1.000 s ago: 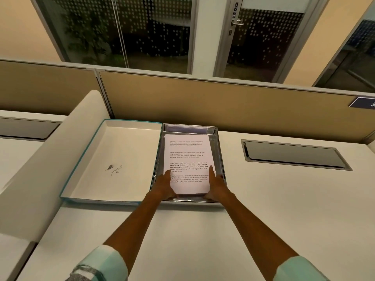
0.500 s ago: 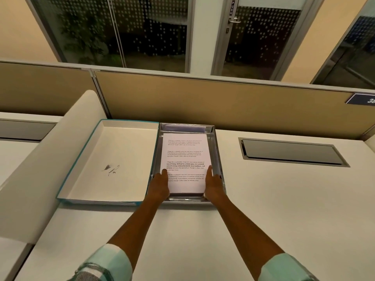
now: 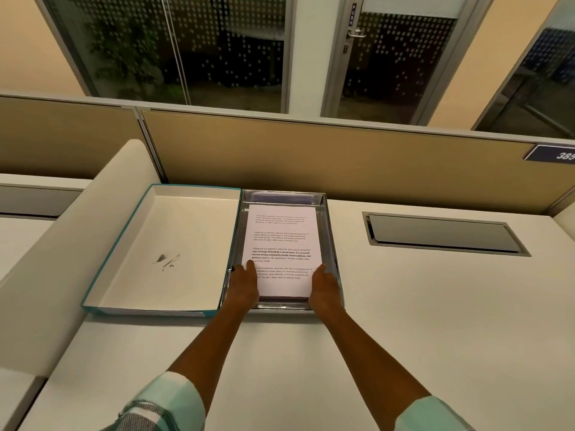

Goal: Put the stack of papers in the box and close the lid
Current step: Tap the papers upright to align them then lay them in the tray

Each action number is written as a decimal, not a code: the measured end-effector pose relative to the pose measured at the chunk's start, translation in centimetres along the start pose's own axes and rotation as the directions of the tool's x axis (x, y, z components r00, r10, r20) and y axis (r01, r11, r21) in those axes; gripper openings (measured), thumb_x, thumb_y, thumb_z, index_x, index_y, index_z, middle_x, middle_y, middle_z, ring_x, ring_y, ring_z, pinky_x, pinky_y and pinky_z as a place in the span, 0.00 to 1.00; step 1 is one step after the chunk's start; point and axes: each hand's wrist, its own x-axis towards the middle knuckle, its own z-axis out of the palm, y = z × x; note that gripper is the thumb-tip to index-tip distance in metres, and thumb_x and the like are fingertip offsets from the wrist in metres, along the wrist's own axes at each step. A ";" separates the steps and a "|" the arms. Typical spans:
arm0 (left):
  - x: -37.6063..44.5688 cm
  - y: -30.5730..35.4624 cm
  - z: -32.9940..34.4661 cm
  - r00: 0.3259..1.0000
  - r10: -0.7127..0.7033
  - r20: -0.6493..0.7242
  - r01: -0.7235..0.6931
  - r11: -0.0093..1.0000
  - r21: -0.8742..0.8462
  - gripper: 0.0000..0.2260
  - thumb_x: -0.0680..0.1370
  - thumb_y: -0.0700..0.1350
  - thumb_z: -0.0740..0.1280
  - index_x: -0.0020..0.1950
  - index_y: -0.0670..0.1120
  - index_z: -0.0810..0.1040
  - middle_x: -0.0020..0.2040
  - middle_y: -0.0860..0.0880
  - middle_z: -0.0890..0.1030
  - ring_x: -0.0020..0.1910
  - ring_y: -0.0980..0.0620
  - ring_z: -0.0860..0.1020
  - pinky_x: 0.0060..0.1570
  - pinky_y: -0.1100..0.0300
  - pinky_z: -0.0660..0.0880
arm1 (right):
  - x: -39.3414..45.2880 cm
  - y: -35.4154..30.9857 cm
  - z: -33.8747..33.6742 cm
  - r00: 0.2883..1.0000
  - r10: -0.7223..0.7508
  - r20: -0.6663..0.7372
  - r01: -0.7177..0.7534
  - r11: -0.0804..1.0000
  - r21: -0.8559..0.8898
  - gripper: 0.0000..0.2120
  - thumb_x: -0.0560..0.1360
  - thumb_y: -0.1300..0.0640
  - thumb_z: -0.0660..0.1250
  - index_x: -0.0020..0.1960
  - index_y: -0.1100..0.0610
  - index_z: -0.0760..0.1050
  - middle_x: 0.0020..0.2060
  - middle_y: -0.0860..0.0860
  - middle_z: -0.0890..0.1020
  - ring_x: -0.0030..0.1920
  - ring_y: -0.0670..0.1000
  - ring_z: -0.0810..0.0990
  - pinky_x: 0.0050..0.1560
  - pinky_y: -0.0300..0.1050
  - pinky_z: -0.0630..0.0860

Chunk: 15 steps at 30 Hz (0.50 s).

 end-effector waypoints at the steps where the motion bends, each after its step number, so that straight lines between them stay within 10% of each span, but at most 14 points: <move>1: 0.0 0.1 0.0 1.000 -0.008 0.001 0.008 1.000 -0.012 0.28 0.77 0.40 0.66 0.74 0.45 0.56 0.69 0.41 0.66 0.65 0.45 0.72 0.60 0.52 0.76 | -0.3 -0.2 -0.3 1.000 0.014 0.001 -0.014 1.000 -0.001 0.25 0.82 0.44 0.48 0.60 0.61 0.74 0.49 0.57 0.79 0.48 0.55 0.79 0.57 0.51 0.79; 6: 0.0 0.3 -0.3 1.000 -0.025 -0.003 0.025 0.999 -0.042 0.25 0.78 0.38 0.63 0.74 0.43 0.58 0.68 0.39 0.67 0.64 0.43 0.72 0.60 0.51 0.75 | -1.7 -0.7 -1.6 0.997 0.028 0.073 -0.025 0.999 -0.044 0.17 0.75 0.62 0.69 0.63 0.62 0.73 0.56 0.57 0.80 0.56 0.54 0.81 0.58 0.43 0.77; 15: 0.2 0.3 0.1 0.996 -0.018 -0.090 0.010 0.996 -0.087 0.22 0.82 0.56 0.52 0.72 0.45 0.61 0.64 0.42 0.72 0.53 0.47 0.75 0.54 0.49 0.78 | -2.1 -1.0 -1.5 1.000 -0.011 0.029 0.012 0.999 -0.035 0.17 0.76 0.61 0.68 0.64 0.61 0.73 0.56 0.56 0.81 0.56 0.53 0.82 0.56 0.41 0.77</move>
